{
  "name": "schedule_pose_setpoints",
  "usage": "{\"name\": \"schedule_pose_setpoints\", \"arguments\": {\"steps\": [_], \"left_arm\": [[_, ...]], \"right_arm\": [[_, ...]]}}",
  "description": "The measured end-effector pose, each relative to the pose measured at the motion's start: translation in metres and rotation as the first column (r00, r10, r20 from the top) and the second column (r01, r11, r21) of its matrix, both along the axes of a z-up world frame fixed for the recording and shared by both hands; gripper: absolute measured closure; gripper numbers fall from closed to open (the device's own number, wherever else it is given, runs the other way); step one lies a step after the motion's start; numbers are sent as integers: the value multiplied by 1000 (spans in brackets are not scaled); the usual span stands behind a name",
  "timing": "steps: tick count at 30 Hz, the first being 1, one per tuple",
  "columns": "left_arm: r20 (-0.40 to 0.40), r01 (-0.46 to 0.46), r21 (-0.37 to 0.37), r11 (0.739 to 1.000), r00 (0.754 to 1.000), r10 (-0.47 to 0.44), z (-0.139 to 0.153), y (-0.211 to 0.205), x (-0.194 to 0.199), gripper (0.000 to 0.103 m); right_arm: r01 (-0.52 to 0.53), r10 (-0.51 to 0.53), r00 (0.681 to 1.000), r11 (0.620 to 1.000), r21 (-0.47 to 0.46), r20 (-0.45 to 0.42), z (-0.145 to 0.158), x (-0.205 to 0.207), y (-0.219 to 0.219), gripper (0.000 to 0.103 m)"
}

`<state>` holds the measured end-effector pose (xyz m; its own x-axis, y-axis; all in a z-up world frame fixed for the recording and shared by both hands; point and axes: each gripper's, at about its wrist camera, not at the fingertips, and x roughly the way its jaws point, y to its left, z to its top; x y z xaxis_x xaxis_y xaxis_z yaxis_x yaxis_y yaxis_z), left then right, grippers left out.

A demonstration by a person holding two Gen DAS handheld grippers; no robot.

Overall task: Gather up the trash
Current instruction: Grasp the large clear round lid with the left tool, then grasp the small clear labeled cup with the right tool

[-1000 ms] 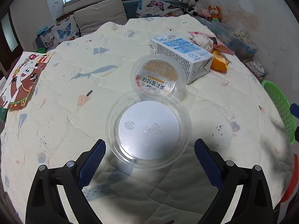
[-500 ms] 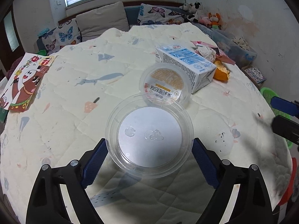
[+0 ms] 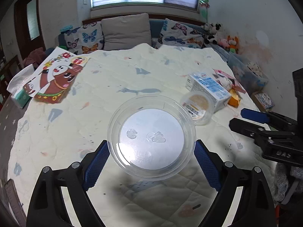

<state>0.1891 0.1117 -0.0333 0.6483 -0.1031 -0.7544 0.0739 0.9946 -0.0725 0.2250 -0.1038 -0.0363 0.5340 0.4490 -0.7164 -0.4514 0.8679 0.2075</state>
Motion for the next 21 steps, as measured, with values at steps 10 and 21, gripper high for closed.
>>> {"name": "schedule_pose_setpoints", "arguments": {"steps": [10, 21], "left_arm": [[12, -40, -30, 999, 999, 40, 5, 22, -9, 17], [19, -29, -87, 996, 999, 31, 0, 36, -8, 17]], "right_arm": [[-52, 52, 999, 998, -39, -8, -13, 44, 36, 42], [-72, 69, 997, 987, -145, -25, -32, 69, 54, 50]]}}
